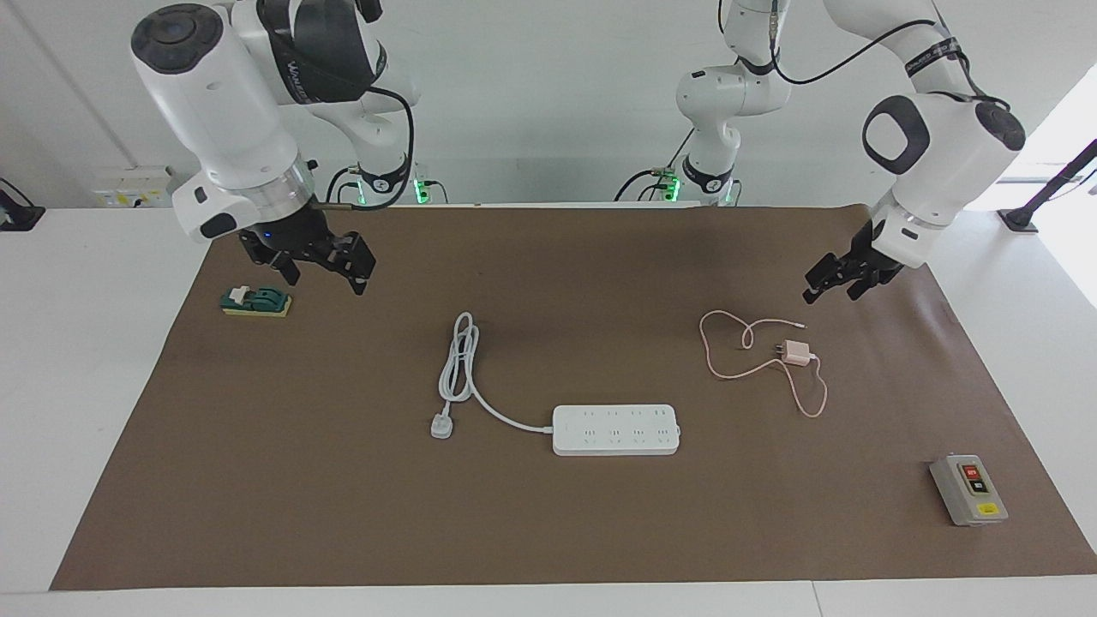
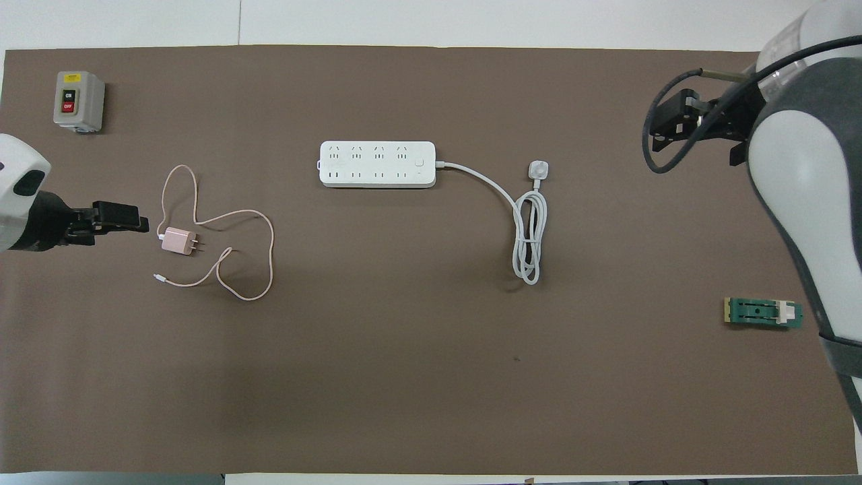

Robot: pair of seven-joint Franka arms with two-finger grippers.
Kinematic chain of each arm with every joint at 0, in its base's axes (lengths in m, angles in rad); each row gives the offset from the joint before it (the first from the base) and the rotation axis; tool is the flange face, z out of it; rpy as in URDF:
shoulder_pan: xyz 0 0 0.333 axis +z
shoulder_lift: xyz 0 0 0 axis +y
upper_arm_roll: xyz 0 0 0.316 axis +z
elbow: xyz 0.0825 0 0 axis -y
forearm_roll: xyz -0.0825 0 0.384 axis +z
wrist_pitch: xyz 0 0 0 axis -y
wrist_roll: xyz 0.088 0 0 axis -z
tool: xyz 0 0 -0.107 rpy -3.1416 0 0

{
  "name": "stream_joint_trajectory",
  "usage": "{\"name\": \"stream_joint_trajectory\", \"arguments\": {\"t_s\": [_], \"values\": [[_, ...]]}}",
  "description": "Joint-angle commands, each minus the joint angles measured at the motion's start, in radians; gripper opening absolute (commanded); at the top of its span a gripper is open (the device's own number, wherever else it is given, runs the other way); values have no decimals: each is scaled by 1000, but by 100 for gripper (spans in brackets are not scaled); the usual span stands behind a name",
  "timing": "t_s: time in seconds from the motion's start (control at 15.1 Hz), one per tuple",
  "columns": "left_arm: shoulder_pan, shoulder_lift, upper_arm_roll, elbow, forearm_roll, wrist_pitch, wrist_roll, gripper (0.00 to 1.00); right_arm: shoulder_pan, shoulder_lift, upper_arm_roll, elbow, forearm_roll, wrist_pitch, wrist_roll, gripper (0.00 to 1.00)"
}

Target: Unplug charger and place it aside

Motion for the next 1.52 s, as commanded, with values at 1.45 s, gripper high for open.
{"name": "stream_joint_trajectory", "arguments": {"t_s": [1.45], "values": [[-29,12,-20,358,136,-389,-163,100,-91,-197,42,-252,-25,38,-296,100]]}}
